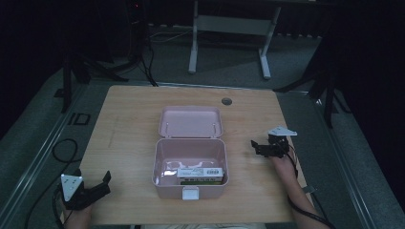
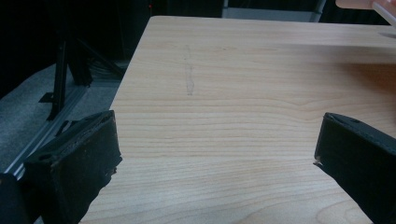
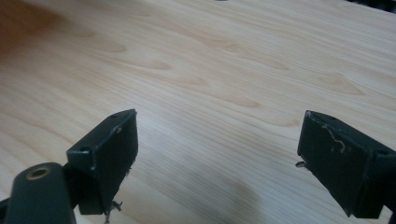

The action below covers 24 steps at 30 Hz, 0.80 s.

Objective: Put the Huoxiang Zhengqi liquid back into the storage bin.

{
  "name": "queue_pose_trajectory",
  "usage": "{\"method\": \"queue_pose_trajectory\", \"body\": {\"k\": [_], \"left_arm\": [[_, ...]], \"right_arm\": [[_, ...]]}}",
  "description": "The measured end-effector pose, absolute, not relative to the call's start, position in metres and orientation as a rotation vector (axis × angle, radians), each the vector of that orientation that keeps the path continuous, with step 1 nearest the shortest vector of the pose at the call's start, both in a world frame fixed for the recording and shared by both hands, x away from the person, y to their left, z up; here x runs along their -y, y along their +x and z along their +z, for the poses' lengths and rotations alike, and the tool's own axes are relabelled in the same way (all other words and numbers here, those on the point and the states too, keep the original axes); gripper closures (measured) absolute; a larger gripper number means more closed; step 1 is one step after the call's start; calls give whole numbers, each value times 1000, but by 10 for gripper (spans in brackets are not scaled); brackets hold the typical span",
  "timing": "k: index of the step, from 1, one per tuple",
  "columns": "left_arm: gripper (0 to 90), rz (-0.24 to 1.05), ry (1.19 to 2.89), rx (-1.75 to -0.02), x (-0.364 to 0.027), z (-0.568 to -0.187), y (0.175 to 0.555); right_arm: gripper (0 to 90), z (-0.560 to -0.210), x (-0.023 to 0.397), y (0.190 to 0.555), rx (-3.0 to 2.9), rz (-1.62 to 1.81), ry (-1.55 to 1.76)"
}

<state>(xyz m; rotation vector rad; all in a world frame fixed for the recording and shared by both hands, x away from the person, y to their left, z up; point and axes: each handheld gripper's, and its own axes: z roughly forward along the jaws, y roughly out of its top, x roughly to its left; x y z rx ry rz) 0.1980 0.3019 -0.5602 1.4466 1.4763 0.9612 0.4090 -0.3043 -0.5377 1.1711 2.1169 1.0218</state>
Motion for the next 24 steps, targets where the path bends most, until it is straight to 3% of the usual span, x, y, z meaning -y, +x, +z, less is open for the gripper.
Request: {"method": "queue_pose_trajectory", "body": {"k": [24], "left_arm": [[2,960,1454,-1473,-302,-560,198]], "right_arm": [[122,-549,370,402,-1800,1046,1536]]}}
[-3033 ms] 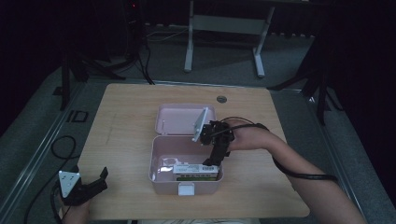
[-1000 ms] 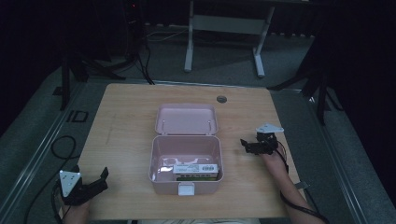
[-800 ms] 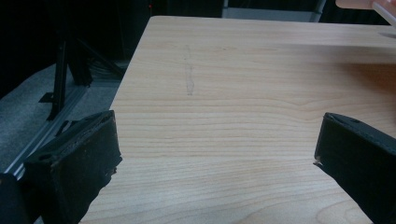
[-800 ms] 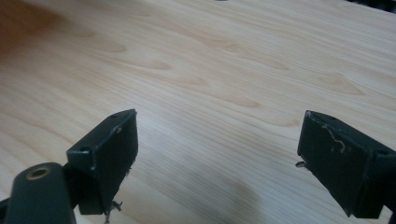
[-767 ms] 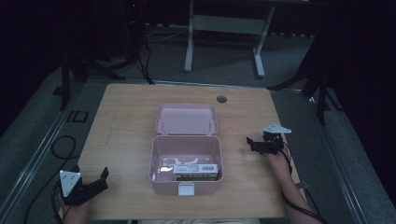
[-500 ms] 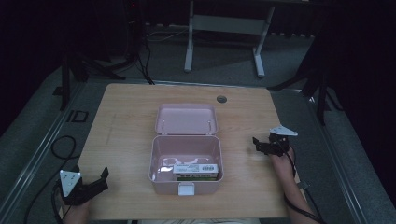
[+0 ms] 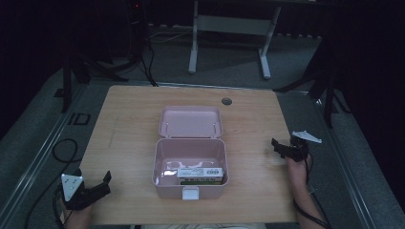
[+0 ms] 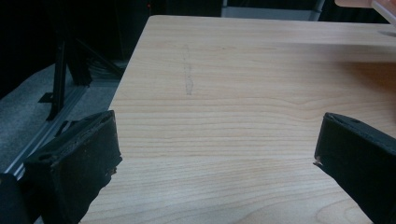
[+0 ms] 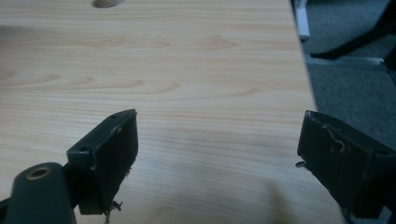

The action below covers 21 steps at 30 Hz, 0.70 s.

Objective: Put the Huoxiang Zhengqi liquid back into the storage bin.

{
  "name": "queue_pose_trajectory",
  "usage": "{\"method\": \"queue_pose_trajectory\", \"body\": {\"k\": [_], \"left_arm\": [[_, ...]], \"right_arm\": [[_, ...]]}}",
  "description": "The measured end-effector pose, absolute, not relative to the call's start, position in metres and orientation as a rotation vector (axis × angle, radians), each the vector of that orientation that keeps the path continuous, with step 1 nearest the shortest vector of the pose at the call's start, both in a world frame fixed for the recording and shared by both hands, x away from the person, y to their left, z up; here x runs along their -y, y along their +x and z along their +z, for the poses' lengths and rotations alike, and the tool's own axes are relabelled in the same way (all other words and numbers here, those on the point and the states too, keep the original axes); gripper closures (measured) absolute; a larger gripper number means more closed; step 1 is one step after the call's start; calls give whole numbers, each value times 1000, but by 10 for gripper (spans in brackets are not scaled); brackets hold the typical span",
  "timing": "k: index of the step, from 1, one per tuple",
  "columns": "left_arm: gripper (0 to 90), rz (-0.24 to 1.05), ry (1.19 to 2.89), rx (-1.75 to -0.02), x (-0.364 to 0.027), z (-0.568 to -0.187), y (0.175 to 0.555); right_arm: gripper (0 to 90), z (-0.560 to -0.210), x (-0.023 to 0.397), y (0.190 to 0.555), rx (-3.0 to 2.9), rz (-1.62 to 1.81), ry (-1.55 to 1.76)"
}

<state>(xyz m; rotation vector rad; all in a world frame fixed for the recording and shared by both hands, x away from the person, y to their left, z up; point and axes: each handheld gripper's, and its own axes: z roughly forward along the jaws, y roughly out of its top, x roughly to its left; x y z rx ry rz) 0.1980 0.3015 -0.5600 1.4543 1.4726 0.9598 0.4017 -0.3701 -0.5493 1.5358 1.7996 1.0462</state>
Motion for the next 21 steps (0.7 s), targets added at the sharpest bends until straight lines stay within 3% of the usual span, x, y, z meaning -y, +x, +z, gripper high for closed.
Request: {"method": "queue_pose_trajectory", "body": {"k": [21], "left_arm": [[3,957,1456,-1470,-302,-560,198]], "right_arm": [[130,-553,378,402,-1726,1072,1605]]}}
